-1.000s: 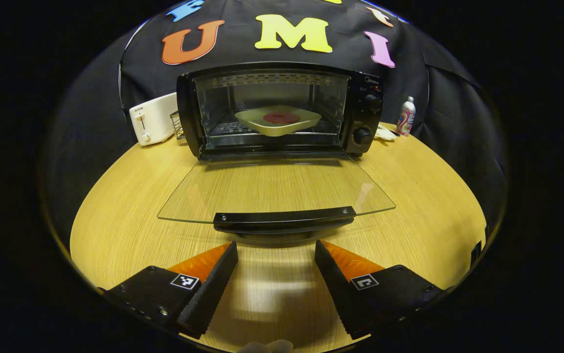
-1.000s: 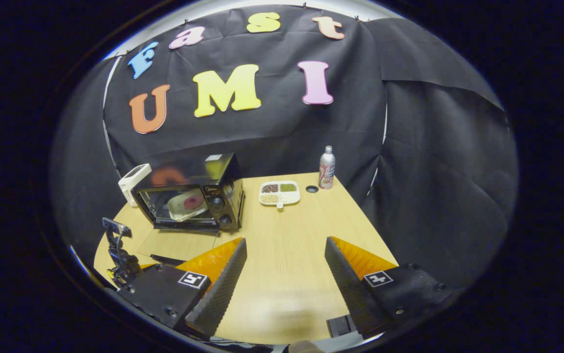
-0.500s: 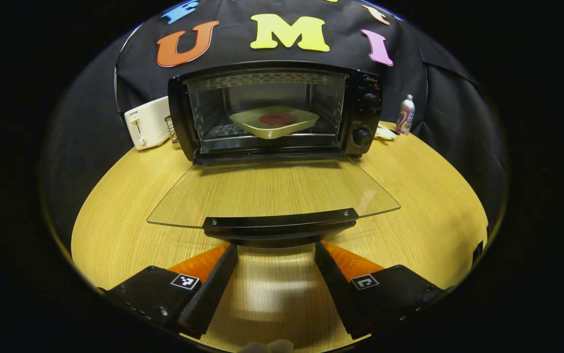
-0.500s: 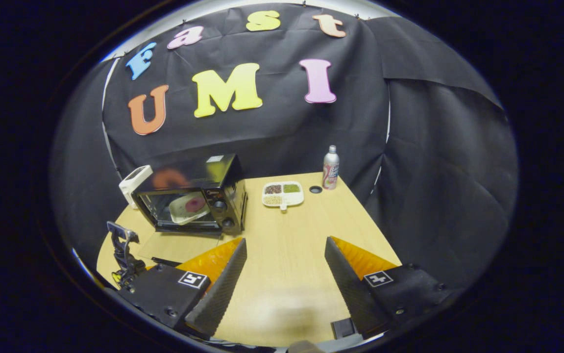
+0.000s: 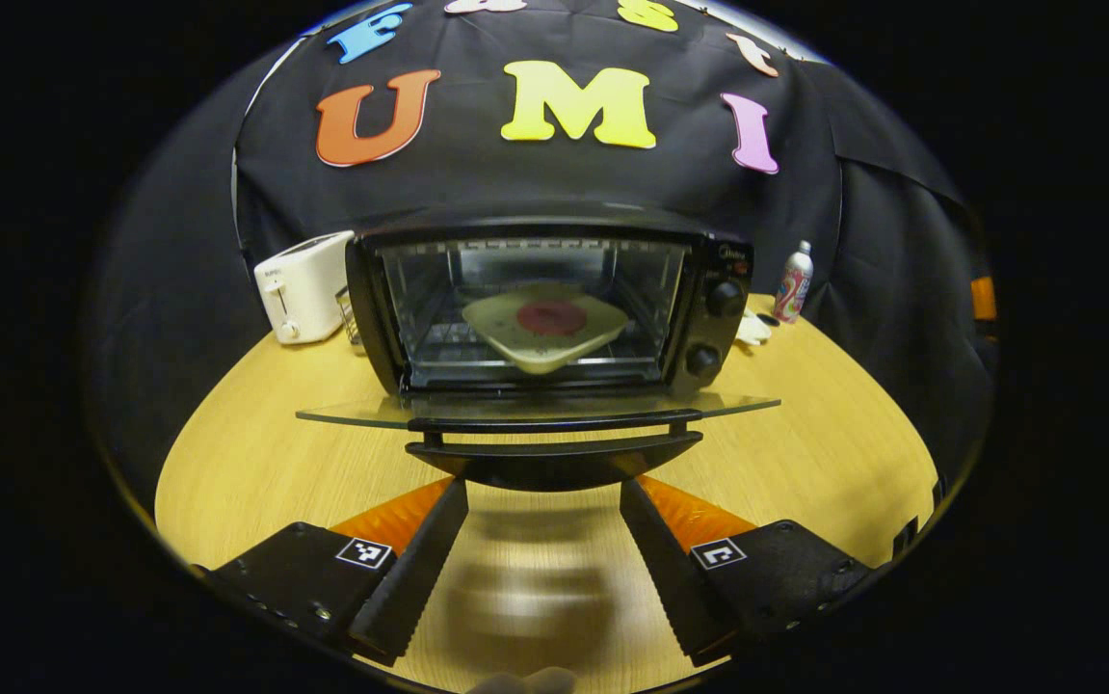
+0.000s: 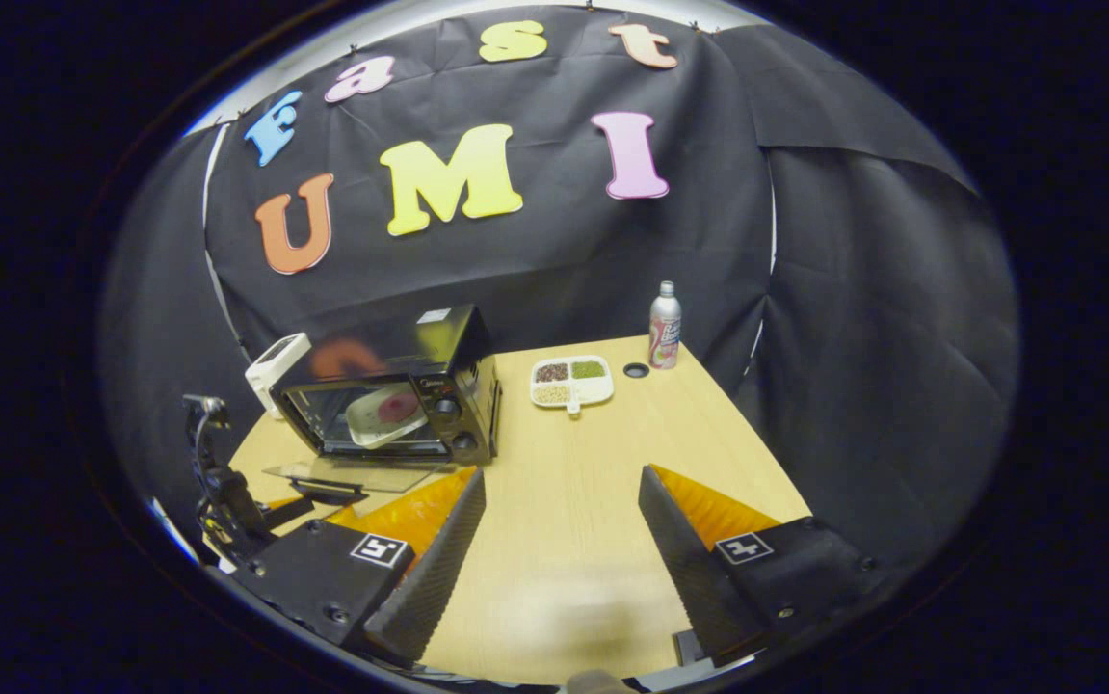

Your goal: Open the electric oven with the left hand, put the food in, and close the electric oven.

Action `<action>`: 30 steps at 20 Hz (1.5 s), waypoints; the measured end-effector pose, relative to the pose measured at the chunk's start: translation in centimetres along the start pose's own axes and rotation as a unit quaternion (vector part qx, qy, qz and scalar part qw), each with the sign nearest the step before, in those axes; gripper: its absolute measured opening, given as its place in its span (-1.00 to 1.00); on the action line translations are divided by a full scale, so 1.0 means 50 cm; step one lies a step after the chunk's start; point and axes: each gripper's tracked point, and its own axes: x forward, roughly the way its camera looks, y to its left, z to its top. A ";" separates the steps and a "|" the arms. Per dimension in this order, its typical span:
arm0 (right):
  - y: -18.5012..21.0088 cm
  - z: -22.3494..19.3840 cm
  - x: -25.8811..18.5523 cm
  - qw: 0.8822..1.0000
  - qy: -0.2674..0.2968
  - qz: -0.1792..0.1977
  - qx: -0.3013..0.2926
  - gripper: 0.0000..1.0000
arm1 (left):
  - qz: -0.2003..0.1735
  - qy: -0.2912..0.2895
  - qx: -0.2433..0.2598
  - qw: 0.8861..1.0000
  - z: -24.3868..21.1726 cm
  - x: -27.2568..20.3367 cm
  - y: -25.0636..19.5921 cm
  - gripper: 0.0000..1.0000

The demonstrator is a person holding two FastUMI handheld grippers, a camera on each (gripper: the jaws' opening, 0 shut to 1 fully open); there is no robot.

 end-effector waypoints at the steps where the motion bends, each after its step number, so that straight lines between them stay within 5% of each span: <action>1: -0.001 0.001 0.000 1.000 -0.002 0.000 0.002 0.92 | -0.001 -0.012 0.004 1.000 0.029 0.000 -0.003 0.93; 6: -0.006 -0.002 -0.005 1.000 -0.004 -0.003 0.018 1.00 | 0.003 -0.040 0.010 0.999 0.092 0.000 0.010 0.93; 24: 0.029 -0.013 -0.045 1.000 -0.011 0.003 -0.005 1.00 | -0.008 -0.047 0.006 0.999 0.076 -0.043 0.002 0.93; 30: 0.038 0.042 -0.113 0.998 -0.049 0.017 -0.017 0.92 | -0.003 -0.098 0.004 0.995 0.158 -0.152 -0.003 0.93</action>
